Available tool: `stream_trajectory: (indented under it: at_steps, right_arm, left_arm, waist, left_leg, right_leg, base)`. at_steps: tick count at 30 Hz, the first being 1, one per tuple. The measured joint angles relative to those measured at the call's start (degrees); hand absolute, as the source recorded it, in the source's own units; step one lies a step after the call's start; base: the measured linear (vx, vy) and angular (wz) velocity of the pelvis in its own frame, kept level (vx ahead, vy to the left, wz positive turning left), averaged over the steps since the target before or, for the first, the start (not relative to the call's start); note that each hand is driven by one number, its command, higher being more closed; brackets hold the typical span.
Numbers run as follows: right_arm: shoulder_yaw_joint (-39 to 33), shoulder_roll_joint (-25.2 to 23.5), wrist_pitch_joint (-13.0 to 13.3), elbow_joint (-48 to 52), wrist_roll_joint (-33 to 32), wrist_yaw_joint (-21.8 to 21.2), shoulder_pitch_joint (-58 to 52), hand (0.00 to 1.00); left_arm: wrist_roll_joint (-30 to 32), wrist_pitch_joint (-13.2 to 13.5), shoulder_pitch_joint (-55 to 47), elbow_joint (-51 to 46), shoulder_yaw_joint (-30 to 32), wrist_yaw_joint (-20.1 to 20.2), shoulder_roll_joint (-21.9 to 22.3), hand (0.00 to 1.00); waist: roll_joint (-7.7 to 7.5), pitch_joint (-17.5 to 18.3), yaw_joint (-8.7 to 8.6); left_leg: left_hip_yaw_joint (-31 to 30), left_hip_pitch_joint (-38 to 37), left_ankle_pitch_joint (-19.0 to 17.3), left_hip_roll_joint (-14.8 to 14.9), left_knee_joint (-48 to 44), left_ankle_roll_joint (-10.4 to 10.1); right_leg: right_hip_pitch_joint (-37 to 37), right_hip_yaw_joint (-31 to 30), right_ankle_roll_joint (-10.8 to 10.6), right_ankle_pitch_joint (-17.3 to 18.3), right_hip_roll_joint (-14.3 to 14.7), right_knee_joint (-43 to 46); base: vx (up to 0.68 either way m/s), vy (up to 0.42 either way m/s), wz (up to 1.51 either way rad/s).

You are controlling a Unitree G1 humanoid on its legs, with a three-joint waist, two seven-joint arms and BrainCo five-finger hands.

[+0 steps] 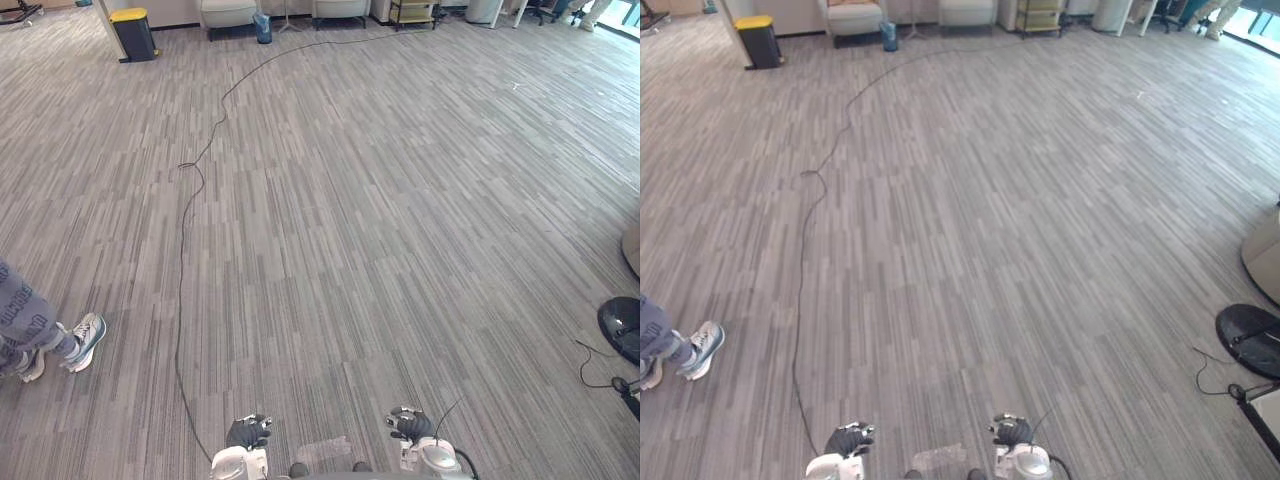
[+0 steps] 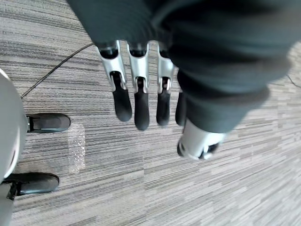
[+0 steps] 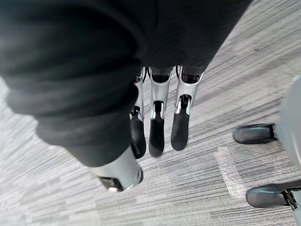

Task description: Pick up cushions and gather them together orderly.

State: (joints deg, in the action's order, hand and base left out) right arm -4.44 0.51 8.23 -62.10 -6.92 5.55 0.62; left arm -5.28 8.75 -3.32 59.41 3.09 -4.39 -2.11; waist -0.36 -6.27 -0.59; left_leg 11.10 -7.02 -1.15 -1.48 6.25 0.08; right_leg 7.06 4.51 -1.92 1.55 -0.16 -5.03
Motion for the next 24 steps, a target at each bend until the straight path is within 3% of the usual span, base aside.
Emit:
stream_trajectory:
  at_steps: [12, 24]
  right_arm:
    - [-6.4, 0.01, -1.01, -2.06, -2.27, -0.53, 0.74, 0.0]
    - [-8.41, -0.01, -0.99, -2.42, -4.44, -0.88, 0.74, 0.0]
  left_arm:
    - [1.83, -0.76, 0.81, 2.24, 1.64, 0.26, -0.49, 0.0]
    - [1.84, -0.78, 0.84, 3.38, 2.37, 1.2, -0.75, 0.0]
  waist:
    - [0.19, -0.3, -0.01]
    - [0.17, -0.62, -0.01]
  left_leg:
    - [-0.69, 0.01, 0.11, -0.23, 0.02, 0.18]
    - [-0.69, -0.19, 0.11, -0.3, 0.02, 0.2]
  right_leg:
    - [0.52, 1.06, -0.12, 0.11, -0.22, 0.01]
    - [0.94, 1.27, -0.07, 0.37, -0.3, 0.01]
  base:
    - [-0.02, -0.022, 0.03]
    - [-0.02, -0.029, 0.01]
